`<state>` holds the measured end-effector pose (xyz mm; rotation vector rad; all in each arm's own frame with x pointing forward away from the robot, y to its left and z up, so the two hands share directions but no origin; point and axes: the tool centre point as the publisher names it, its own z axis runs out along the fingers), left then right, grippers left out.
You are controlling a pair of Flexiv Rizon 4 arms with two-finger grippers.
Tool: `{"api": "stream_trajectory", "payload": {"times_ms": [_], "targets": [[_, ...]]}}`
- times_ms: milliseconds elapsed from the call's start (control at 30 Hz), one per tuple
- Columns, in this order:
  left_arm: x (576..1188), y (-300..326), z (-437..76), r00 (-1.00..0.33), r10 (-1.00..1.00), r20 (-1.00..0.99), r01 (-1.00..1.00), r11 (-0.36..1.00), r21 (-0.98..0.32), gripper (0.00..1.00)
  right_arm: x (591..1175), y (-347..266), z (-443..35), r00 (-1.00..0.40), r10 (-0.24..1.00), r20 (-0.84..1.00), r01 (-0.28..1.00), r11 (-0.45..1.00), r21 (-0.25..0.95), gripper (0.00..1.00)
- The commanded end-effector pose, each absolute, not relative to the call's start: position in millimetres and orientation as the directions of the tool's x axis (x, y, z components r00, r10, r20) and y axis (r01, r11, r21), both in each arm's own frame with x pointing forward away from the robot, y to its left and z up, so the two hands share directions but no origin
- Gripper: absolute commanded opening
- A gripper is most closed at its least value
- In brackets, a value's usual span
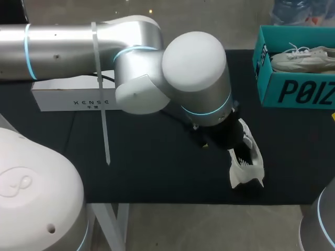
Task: Take the shoe out of the shoebox, open the shoe tongue, remove and reinsert the insole, then place the shoe into the shoebox
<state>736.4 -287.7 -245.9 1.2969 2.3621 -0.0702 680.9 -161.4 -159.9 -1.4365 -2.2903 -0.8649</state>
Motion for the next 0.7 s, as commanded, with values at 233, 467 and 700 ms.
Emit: {"api": "stream_trajectory", "payload": {"times_ms": [233,467,700], "targets": [[736,-286,-246,-0.46,0.791,-0.403,0.814,0.557,0.163,1.0,681,-161,-160,-0.453,0.708,0.542,0.89,0.318,0.328,1.0],[736,-286,-246,-0.46,0.791,-0.403,0.814,0.557,0.163,1.0,681,-161,-160,-0.453,0.708,0.542,0.89,0.318,0.328,1.0],[740,-267,-255,-0.533,0.747,-0.398,0.764,0.627,0.154,1.0,681,-161,-160,-0.453,0.708,0.542,0.89,0.318,0.328,1.0]]}}
